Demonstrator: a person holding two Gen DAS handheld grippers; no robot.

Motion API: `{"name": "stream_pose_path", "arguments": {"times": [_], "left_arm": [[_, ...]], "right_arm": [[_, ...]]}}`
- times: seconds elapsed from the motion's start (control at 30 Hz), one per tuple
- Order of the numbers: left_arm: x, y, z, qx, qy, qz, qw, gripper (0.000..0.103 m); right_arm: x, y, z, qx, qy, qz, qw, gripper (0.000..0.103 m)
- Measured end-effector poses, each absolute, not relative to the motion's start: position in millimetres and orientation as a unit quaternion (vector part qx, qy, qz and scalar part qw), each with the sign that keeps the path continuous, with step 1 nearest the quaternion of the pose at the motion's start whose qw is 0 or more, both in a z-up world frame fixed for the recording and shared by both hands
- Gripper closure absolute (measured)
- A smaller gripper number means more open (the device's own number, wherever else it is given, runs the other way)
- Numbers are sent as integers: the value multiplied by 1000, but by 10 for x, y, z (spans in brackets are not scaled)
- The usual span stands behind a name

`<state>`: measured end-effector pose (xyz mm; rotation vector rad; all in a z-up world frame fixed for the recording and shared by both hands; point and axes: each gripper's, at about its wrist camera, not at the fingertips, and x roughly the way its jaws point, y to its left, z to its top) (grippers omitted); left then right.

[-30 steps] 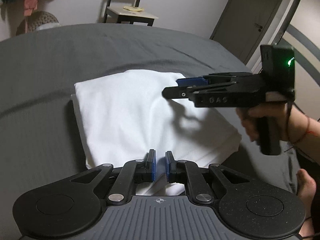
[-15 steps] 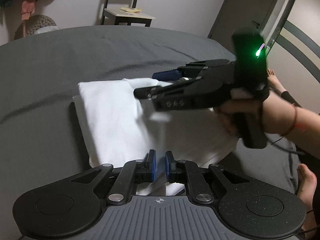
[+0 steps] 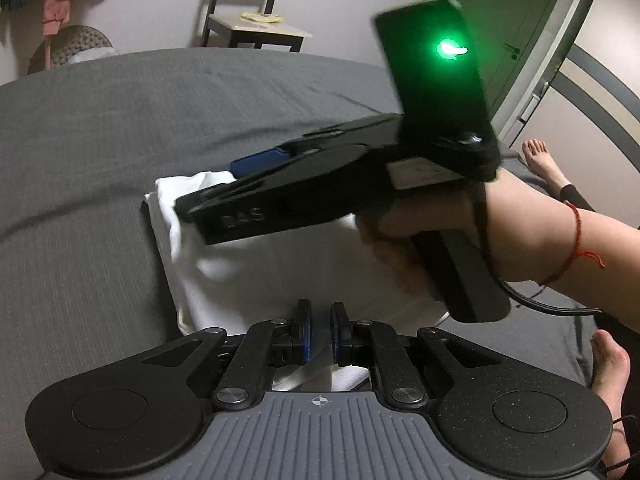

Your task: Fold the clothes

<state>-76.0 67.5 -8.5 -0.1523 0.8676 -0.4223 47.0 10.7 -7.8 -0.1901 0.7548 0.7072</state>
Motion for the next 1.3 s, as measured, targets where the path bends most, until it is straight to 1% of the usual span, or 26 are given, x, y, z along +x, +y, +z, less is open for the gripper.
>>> {"name": "stream_pose_path", "arguments": {"times": [0.13,0.27,0.4,0.43,0.47,0.5,0.53,0.57,0.7,0.77,0.83,0.87,0.9,0.93,0.97,1.17,1.23,1.3], "left_arm": [[-759,669,-95,-74,417,-206,882,93],[-760,691,-101,-80,415,-210,882,93],[-794,661,-53,-73,410,-212,884,93],[-809,656,-33,-70,408,-212,885,93],[-825,650,-5,-64,404,-210,888,93],[-840,644,24,-58,399,-207,891,93],[-852,643,53,-49,392,-201,896,93],[-863,643,82,-40,385,-194,902,93],[-902,683,199,-33,349,-153,924,92],[-920,769,254,-66,334,-139,930,92],[-883,856,235,-100,339,-126,927,92],[-847,900,206,-115,344,-118,925,88],[-810,944,177,-130,348,-111,922,81],[-779,982,133,-147,347,-106,920,43],[-749,1020,87,-166,345,-102,918,0],[-586,1270,-182,-286,332,-87,895,0],[-514,1335,-306,-328,342,-95,876,0],[-468,1324,-404,-330,367,-81,866,0]], "right_arm": [[388,129,33,-64,358,366,856,46],[400,201,-90,-78,379,363,848,46],[358,-60,123,-39,359,361,860,46],[336,-168,199,-32,351,356,865,45],[302,-316,274,-22,342,347,873,37],[268,-465,350,-13,334,337,880,25],[228,-618,414,-3,327,327,887,20],[175,-782,453,8,324,316,892,18],[-61,-1387,436,42,338,277,898,17],[-173,-1604,357,52,350,266,897,17],[-200,-1749,255,63,363,259,893,17],[-188,-1810,201,73,371,257,889,17],[-157,-1855,145,86,379,256,885,17],[-118,-1888,95,99,387,256,880,18],[-63,-1894,59,107,393,257,876,19],[219,-1933,-158,148,427,264,852,20],[257,-1935,-196,149,429,267,850,20],[289,-1948,-226,153,432,270,847,20]]}}
